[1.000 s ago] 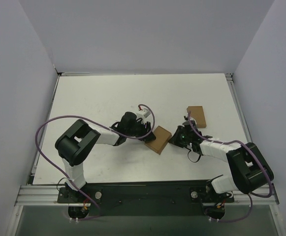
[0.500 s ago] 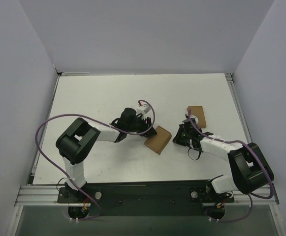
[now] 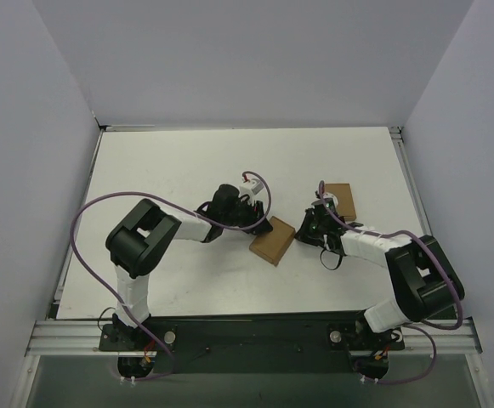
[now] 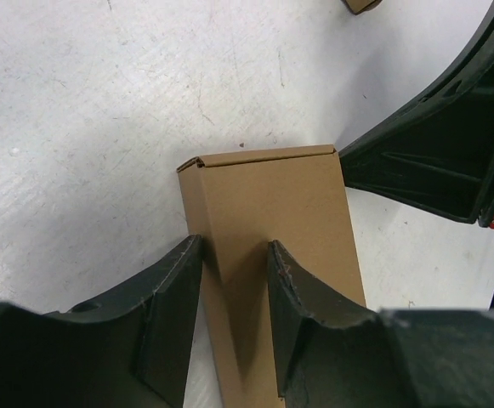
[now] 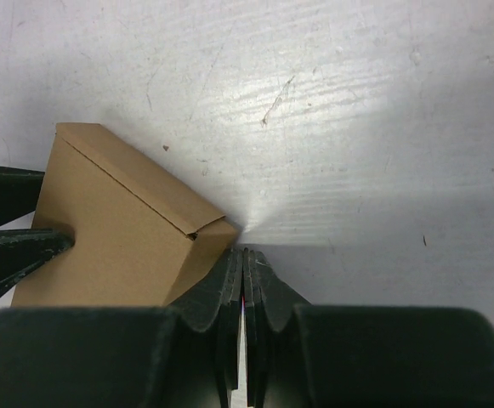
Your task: Fold the paper box
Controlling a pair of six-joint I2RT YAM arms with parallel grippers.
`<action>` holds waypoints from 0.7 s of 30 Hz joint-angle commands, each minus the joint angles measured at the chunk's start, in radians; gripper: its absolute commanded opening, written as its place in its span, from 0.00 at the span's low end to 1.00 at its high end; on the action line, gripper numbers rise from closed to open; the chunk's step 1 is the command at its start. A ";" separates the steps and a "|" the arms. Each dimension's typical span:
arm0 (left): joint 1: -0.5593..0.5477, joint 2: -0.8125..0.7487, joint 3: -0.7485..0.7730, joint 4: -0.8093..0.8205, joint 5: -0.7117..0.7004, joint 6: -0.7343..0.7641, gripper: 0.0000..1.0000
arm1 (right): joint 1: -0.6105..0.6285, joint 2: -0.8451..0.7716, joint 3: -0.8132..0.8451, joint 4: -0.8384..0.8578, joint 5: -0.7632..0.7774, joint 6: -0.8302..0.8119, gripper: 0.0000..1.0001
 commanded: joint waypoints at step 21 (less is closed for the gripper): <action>-0.100 0.073 0.048 0.078 0.233 0.103 0.37 | 0.115 0.179 0.104 0.094 -0.078 -0.113 0.00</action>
